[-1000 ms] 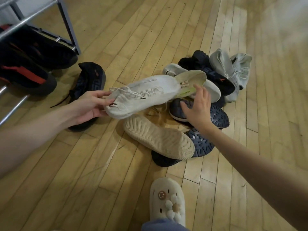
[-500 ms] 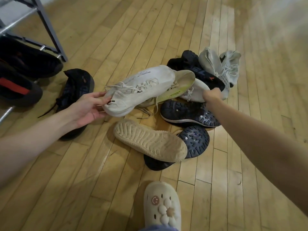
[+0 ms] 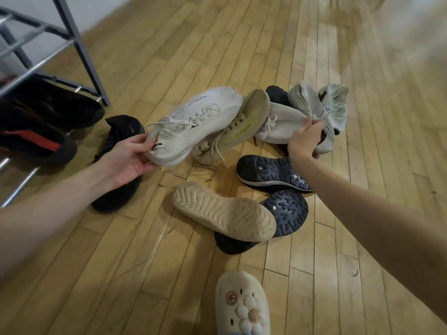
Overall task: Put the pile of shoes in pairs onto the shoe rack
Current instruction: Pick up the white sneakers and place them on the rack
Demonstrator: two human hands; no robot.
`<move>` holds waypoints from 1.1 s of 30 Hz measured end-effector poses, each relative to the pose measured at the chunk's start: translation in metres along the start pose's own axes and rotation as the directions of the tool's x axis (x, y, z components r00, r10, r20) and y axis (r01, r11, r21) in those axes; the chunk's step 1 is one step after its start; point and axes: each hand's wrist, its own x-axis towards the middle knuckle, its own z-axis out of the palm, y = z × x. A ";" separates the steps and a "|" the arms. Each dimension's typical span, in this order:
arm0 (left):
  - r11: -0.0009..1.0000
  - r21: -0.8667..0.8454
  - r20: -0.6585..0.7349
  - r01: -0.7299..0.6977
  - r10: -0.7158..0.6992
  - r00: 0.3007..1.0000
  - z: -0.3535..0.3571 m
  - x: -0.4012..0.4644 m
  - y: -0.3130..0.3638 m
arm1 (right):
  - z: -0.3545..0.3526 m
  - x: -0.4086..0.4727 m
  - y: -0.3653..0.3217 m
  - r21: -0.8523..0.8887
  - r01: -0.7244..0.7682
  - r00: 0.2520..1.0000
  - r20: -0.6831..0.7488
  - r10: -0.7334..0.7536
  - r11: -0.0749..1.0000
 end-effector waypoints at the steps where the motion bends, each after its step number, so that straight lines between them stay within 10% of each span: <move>1: 1.000 -0.006 -0.001 -0.011 0.011 1.000 -0.001 -0.001 0.004 | 0.000 -0.002 -0.003 0.032 0.015 1.000 -0.011 -0.014 0.999; 20: 0.990 -0.130 -0.063 -0.057 0.049 0.997 -0.017 -0.006 0.022 | 0.014 0.020 -0.051 0.419 -0.061 0.965 -0.209 0.161 0.906; 33: 0.982 -0.169 -0.270 -0.081 0.033 0.962 -0.062 -0.024 0.024 | 0.042 -0.004 -0.058 0.373 -0.089 0.993 -0.040 0.112 0.923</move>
